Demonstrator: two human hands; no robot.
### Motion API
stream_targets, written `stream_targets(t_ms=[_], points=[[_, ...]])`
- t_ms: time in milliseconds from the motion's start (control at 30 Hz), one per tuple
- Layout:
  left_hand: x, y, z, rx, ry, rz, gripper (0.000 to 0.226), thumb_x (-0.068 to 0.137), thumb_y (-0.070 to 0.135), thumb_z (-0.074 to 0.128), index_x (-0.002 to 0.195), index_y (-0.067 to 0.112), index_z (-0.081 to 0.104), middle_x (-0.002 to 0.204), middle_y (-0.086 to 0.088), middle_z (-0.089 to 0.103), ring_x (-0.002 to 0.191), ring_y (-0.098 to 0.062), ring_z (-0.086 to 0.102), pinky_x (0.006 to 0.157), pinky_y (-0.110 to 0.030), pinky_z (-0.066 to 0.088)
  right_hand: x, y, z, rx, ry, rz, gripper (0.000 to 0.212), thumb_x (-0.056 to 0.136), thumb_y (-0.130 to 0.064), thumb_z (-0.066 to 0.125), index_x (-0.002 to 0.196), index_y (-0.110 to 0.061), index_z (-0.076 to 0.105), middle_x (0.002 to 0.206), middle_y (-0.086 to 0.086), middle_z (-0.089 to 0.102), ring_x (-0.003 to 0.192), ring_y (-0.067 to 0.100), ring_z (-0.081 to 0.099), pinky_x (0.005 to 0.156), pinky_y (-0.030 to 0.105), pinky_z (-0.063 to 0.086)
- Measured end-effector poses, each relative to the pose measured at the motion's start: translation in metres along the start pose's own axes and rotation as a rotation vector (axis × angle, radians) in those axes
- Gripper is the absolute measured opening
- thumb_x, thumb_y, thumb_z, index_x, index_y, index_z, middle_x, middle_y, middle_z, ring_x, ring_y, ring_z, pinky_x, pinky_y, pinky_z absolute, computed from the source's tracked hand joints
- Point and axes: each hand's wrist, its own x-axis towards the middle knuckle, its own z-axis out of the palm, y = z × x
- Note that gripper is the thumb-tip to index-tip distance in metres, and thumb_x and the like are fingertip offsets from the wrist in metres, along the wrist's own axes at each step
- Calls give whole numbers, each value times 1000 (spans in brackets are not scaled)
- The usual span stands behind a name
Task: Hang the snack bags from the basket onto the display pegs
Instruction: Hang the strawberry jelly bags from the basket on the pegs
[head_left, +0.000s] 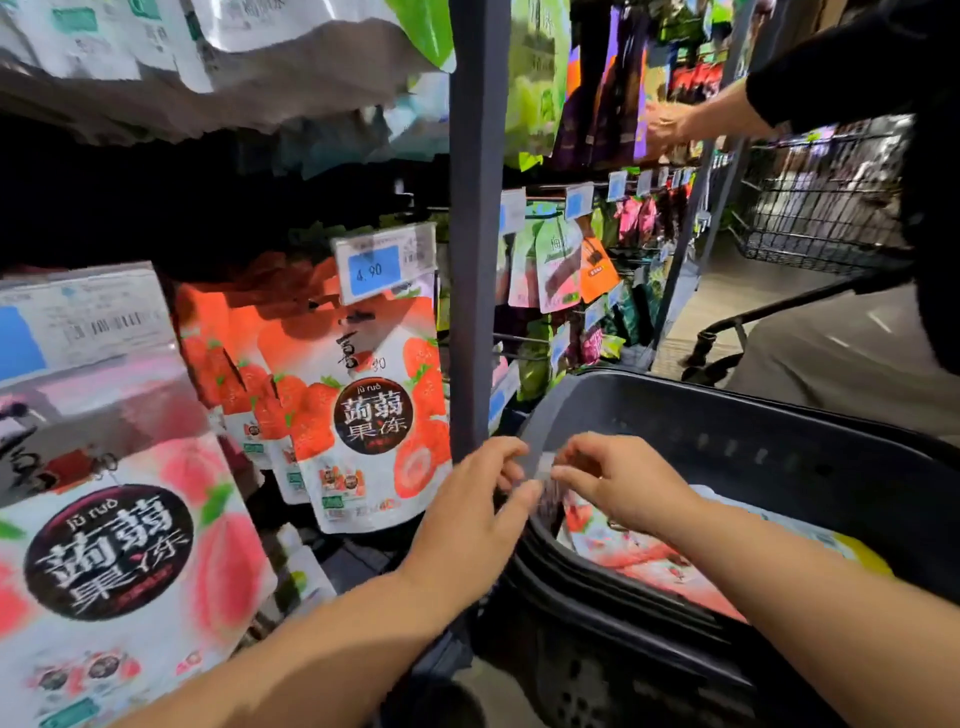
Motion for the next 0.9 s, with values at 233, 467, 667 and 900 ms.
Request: stream_targets(t_ms=[233,467,667,900], points=[[18,15,38,171,-314,16,28,100,39,44,123,25,52,85,12,57,87,-11,50,84,-24,34,-13,102,-2,-334,-388,125,33,91,-45,65,120,-29,66,120,-5,64,113,18,58,94,30,46],[30,5,54,478,-377,142,50,92,50,20,109,34,64,92,4,69,81,-17,45,78,-27,24,-13,144,25,-343,-502,161,62,78,-23,77,136,-29,55,131,-1,57,120,22,54,98,28,44],[32,-3,60,453,-386,95,63,79,62,7,101,36,61,84,8,65,88,-19,50,90,-34,37,-9,155,32,-298,-462,167,48,86,-30,73,132,-34,61,119,-8,67,112,17,59,87,20,41],[29,-4,62,443,-404,63,27,87,51,24,84,38,47,75,9,62,81,-18,48,91,-37,38,-10,154,26,-144,-236,219,24,95,-36,63,106,-19,75,100,-1,71,97,18,61,77,23,39]])
